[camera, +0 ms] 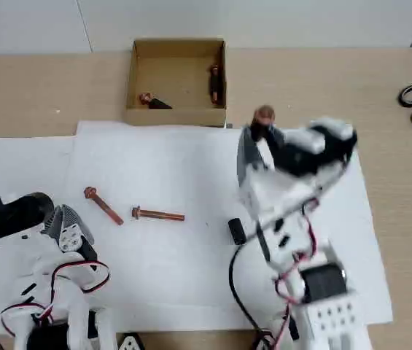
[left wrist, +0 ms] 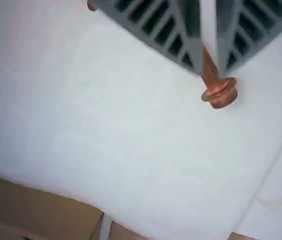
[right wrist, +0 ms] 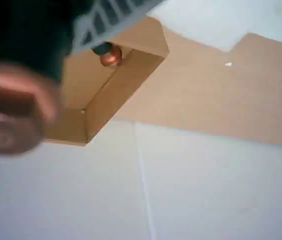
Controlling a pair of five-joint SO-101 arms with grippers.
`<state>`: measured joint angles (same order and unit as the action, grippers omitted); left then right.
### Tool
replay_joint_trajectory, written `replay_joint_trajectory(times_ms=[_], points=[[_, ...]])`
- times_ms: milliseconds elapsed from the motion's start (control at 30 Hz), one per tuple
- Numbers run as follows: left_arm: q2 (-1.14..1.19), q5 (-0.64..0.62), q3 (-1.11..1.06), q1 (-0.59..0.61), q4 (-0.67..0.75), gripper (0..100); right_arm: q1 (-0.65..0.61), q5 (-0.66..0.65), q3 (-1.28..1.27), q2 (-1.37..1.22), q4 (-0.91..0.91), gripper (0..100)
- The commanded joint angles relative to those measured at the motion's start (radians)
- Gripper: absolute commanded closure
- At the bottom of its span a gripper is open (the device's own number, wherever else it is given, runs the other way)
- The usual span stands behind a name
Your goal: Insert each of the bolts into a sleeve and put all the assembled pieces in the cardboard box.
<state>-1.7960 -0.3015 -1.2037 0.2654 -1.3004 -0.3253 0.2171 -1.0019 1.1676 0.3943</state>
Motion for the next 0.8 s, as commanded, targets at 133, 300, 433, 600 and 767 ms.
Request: replay_joint_trajectory(times_ms=[133,300,433,600,767], points=[[0.003,0.011,0.041,0.009,-0.023,99,0.008,0.025,0.396,-0.490,-0.097,99.6],[0.003,0.011,0.048,0.011,-0.066,99,0.008,0.020,0.612,-0.754,-0.110,99.6],[0.003,0.011,0.065,0.009,-0.066,99,0.008,0.020,0.827,-0.980,-0.105,99.6],[0.003,0.011,0.068,0.009,-0.068,99,0.008,0.020,1.134,-1.277,-0.101,99.6],[0.003,0.008,0.067,0.009,-0.068,99,0.016,0.018,1.473,-1.541,-0.102,99.5]])
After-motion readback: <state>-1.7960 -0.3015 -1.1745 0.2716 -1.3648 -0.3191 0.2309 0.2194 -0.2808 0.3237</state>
